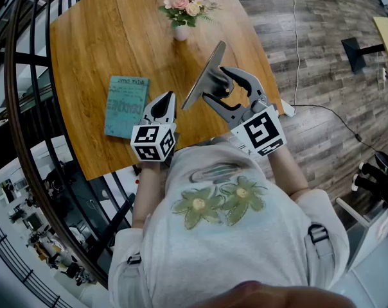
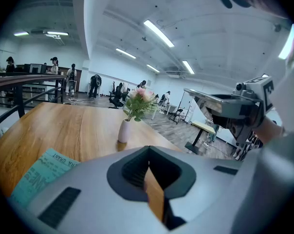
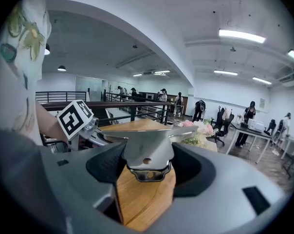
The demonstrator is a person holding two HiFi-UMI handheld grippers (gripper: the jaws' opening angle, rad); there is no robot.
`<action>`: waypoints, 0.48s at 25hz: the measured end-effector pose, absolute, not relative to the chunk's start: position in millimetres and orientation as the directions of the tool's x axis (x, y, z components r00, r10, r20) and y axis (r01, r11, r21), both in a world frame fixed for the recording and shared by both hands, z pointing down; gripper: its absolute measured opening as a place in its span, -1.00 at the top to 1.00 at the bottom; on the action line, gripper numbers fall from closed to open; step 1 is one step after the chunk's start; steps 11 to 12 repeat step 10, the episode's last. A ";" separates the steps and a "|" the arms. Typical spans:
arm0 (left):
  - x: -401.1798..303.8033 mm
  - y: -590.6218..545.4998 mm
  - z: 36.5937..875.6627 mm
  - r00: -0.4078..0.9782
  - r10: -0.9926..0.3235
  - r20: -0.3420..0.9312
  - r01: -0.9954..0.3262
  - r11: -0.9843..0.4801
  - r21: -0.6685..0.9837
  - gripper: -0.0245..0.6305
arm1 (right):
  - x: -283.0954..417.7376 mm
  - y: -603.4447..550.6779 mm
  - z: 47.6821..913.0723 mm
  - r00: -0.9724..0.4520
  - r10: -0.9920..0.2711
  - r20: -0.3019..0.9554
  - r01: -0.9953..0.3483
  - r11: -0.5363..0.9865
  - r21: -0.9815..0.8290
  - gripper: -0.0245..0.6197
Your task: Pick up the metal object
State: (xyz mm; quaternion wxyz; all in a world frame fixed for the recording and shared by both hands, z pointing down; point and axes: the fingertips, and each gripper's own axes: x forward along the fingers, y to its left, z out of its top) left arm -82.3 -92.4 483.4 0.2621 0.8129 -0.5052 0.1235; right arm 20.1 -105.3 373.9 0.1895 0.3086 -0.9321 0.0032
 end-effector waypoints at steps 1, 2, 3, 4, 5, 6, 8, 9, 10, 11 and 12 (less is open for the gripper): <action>-81.9 -92.3 483.6 0.460 -0.756 0.466 -0.886 -0.353 0.301 0.88 | 20.8 -105.0 373.8 -0.737 -0.576 0.355 -0.578 0.808 0.111 0.02; -81.3 -92.3 483.9 0.461 -0.756 0.465 -0.885 -0.354 0.301 0.88 | 21.7 -104.7 373.8 -0.736 -0.577 0.354 -0.580 0.807 0.111 0.02; -80.6 -92.1 484.0 0.462 -0.755 0.465 -0.885 -0.356 0.301 0.88 | 22.5 -104.3 373.8 -0.735 -0.579 0.353 -0.582 0.806 0.111 0.02; -79.9 -91.7 484.0 0.463 -0.755 0.464 -0.884 -0.358 0.300 0.88 | 23.3 -103.6 373.6 -0.734 -0.581 0.352 -0.583 0.805 0.111 0.02; -79.0 -91.0 483.8 0.465 -0.754 0.464 -0.883 -0.360 0.300 0.88 | 24.0 -102.7 373.3 -0.733 -0.582 0.352 -0.585 0.803 0.111 0.02; -78.1 -89.9 483.4 0.467 -0.754 0.463 -0.883 -0.362 0.300 0.88 | 24.7 -101.5 373.0 -0.732 -0.584 0.351 -0.587 0.802 0.111 0.02; -76.3 -87.3 482.9 0.470 -0.752 0.462 -0.881 -0.366 0.300 0.88 | 26.3 -98.8 372.9 -0.730 -0.587 0.351 -0.590 0.800 0.111 0.02; -75.5 -85.9 482.7 0.471 -0.752 0.461 -0.880 -0.367 0.300 0.88 | 27.2 -97.5 373.0 -0.728 -0.588 0.352 -0.591 0.799 0.111 0.02; -74.7 -84.5 482.5 0.472 -0.751 0.461 -0.880 -0.369 0.300 0.88 | 28.2 -96.2 373.2 -0.727 -0.590 0.353 -0.593 0.797 0.111 0.02; -74.7 -84.5 482.5 0.472 -0.751 0.461 -0.880 -0.369 0.300 0.88 | 28.2 -96.2 373.2 -0.727 -0.590 0.353 -0.593 0.797 0.111 0.02; -74.7 -84.5 482.5 0.472 -0.751 0.461 -0.880 -0.369 0.300 0.88 | 28.2 -96.2 373.2 -0.727 -0.590 0.353 -0.593 0.797 0.111 0.02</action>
